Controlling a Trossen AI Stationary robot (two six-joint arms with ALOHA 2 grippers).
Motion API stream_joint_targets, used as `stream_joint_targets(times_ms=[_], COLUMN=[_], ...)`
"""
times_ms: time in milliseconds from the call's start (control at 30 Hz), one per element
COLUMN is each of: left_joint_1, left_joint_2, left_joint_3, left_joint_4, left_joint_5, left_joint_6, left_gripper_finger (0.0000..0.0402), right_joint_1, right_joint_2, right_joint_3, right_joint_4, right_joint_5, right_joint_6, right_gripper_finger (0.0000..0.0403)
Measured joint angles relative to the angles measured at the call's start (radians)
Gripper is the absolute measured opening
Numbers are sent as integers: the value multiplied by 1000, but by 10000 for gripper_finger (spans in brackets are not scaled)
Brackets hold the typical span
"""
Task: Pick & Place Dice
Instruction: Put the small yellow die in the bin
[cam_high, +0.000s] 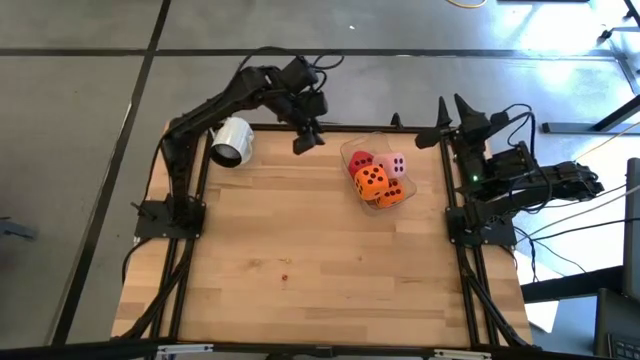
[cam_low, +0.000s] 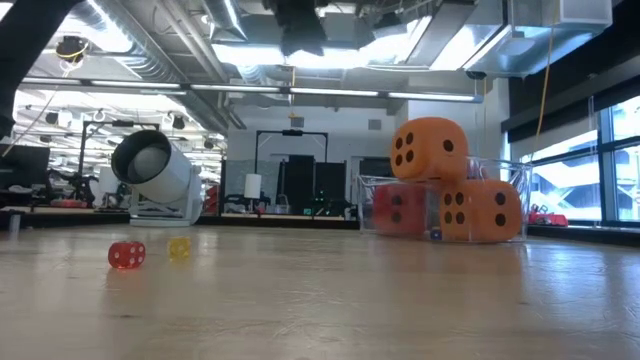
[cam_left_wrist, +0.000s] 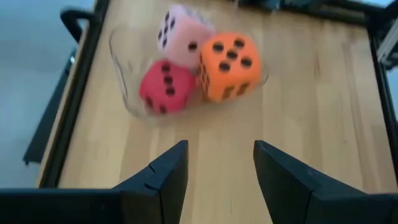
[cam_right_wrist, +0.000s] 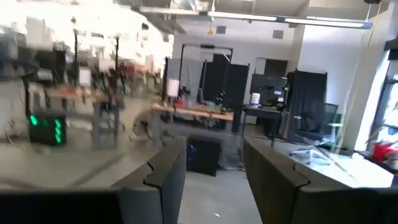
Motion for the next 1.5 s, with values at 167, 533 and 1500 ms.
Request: stream_joint_targets(times_ms=[167,533,1500], left_joint_1=[42,46,-688], left_joint_2=[12,15,-444], left_joint_3=[-9,-254,-704], left_joint_4=[-76,-147,116], left_joint_5=[22,28,-482], left_joint_6=[87,-46,-682], left_gripper_finger=[175,175,175], right_joint_1=[0,0,304], right_joint_2=[0,1,65], right_joint_3=[0,-159,-288], right_joint_4=[-231,-986,-801], right_joint_5=[87,-176,-407], right_joint_6=[-23,701,1298], right_gripper_finger=[160,160,160])
